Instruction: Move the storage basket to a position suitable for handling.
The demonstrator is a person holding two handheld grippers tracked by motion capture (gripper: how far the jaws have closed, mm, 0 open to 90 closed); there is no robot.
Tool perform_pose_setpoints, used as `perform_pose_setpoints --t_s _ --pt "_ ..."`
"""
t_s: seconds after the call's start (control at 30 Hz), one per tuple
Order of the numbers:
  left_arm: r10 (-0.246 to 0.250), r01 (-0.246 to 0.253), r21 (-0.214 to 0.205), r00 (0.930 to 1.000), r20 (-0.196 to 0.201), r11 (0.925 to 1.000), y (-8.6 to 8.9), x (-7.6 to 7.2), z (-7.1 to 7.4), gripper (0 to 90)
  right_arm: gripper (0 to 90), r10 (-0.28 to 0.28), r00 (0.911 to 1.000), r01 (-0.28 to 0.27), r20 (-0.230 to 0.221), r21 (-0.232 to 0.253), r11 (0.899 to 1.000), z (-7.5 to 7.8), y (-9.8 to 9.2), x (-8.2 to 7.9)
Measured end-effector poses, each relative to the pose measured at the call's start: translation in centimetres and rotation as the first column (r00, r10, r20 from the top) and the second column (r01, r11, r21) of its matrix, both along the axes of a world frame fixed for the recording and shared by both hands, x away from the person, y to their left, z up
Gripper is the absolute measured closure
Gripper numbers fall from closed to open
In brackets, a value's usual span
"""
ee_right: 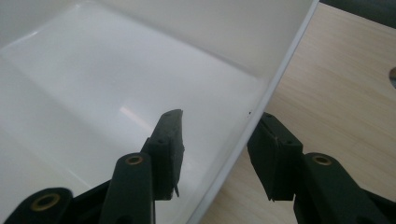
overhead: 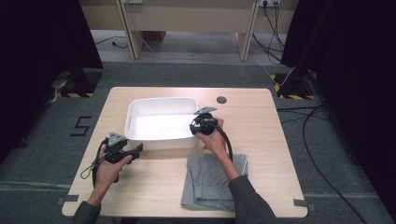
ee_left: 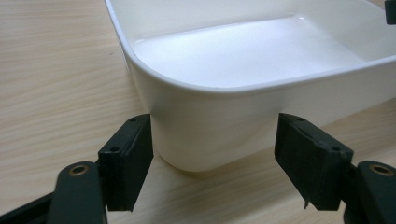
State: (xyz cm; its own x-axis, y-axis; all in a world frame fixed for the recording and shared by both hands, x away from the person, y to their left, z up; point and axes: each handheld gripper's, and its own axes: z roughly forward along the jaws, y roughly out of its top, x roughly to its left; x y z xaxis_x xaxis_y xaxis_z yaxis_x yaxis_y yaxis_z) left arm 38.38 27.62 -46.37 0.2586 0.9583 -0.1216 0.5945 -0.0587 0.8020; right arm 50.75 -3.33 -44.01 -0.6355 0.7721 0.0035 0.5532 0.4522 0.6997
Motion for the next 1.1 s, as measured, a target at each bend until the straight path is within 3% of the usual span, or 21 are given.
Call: perform_pose_setpoints --t_s 0.27,0.53,0.97,1.1 --pt "-0.089 0.089 -0.017 0.9960 -0.005 0.9959 -3.2 0.8 0.5 29.6 55.9 -0.025 0.9996 0.025 0.013 -0.010 1.000 0.2 -4.5 -0.4" --pt "-0.141 0.141 -0.026 0.9900 0.000 0.9896 -5.4 0.8 0.9 29.9 56.0 -0.031 0.9993 0.031 0.021 -0.010 0.999 0.3 -8.0 -1.0" --pt "-0.208 0.208 -0.026 0.9780 -0.011 0.9778 -7.8 0.5 1.3 29.7 56.0 -0.047 0.9985 0.048 0.029 -0.006 0.999 0.4 -11.1 -2.3" --pt "-0.215 0.214 -0.047 0.9765 -0.016 0.9757 -8.2 0.5 1.4 29.2 55.9 -0.057 0.9979 0.057 0.029 0.001 0.998 0.4 -11.6 -2.7"
